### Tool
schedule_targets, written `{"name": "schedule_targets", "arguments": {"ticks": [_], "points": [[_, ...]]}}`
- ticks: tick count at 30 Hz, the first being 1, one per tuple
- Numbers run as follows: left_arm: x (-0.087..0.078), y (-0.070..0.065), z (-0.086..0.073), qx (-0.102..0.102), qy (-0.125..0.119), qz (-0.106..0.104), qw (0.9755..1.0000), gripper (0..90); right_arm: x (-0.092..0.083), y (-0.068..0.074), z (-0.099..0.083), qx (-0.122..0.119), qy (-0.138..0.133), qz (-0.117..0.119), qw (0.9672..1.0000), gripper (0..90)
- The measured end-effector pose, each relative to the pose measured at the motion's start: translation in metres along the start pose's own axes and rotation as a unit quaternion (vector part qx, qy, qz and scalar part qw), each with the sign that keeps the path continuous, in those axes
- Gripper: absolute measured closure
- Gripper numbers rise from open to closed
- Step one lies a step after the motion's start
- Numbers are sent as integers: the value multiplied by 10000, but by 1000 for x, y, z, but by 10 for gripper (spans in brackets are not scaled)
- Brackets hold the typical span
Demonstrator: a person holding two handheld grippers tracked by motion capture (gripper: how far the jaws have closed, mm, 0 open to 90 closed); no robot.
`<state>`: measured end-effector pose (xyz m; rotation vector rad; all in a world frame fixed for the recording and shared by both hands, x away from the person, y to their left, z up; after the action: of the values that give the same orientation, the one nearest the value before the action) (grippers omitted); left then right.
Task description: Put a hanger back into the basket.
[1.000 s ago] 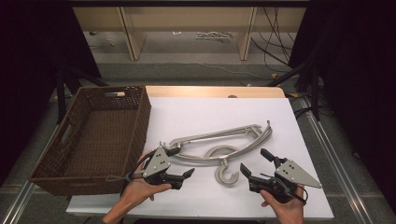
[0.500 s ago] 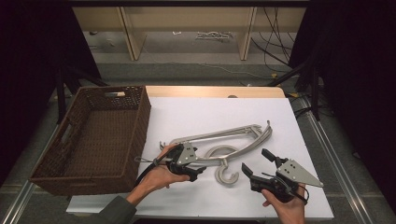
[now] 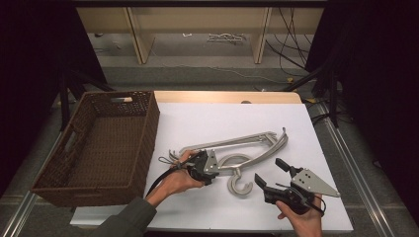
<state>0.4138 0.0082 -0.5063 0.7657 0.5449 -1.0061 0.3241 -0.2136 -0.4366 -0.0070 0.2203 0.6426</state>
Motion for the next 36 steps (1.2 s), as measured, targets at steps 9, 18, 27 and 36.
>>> {"name": "schedule_targets", "arguments": {"ticks": [9,18,27,36], "points": [[6,2,1,222,216,-95,9995,643,1,0,0,-8,-43,24,10000,165],[4,5,5,471,339,-171,9982,777,0,-1,0,-14,36,3,10000,165],[-4,12,12,337,6,-125,9994,791,1,-2,0,-13,10,12,10000,167],[-9,15,14,286,92,-357,9989,812,1,-1,-1,41,80,72,9999,167]]}}
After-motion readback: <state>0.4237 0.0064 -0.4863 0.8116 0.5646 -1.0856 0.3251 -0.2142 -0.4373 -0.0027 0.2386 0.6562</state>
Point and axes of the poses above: each handheld gripper's, and its own axes: x roughly forward along the jaws, z roughly out of its top, y roughly to its left, the point moved 5 cm from there along x, roughly forward along the jaws
